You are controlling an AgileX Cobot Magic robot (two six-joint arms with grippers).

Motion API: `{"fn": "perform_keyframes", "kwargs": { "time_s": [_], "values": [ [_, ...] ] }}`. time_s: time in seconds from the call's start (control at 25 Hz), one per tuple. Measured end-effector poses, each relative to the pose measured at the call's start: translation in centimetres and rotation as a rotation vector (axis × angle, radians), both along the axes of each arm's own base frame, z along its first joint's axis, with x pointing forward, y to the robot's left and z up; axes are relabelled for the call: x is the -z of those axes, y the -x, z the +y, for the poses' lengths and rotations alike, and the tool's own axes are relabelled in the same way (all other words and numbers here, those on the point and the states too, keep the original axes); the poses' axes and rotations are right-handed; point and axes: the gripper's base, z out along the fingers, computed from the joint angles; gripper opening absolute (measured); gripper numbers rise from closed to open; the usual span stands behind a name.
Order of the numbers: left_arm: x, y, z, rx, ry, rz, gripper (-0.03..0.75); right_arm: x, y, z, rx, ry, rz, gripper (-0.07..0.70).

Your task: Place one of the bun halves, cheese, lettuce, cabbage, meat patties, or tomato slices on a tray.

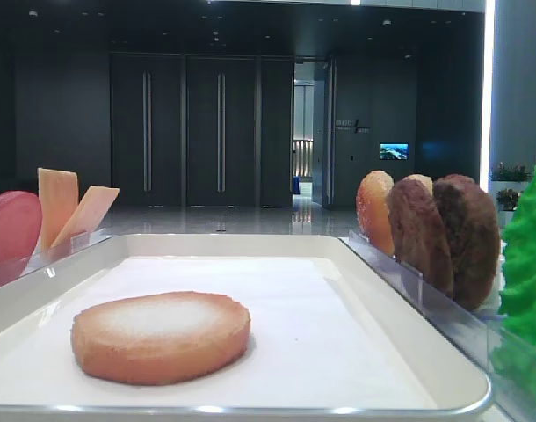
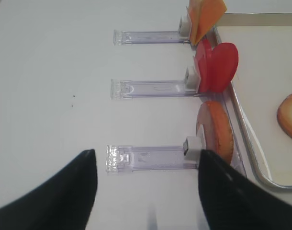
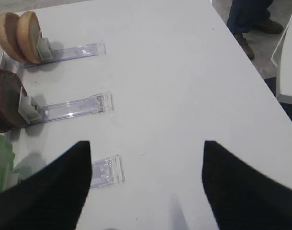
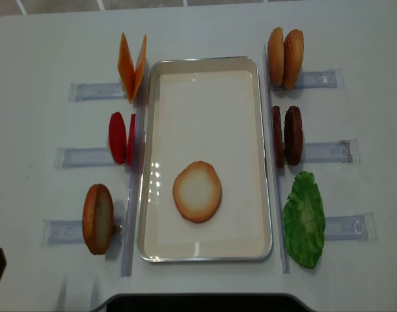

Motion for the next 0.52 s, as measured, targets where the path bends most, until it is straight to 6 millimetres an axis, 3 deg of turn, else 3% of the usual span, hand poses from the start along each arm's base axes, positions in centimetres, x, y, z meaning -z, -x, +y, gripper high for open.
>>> {"fn": "perform_keyframes", "kwargs": {
  "time_s": [0.52],
  "values": [
    [0.00,0.00,0.00,0.000,0.000,0.000,0.506,0.00,0.00,0.00,0.000,0.000,0.000,0.469]
  ]
}}
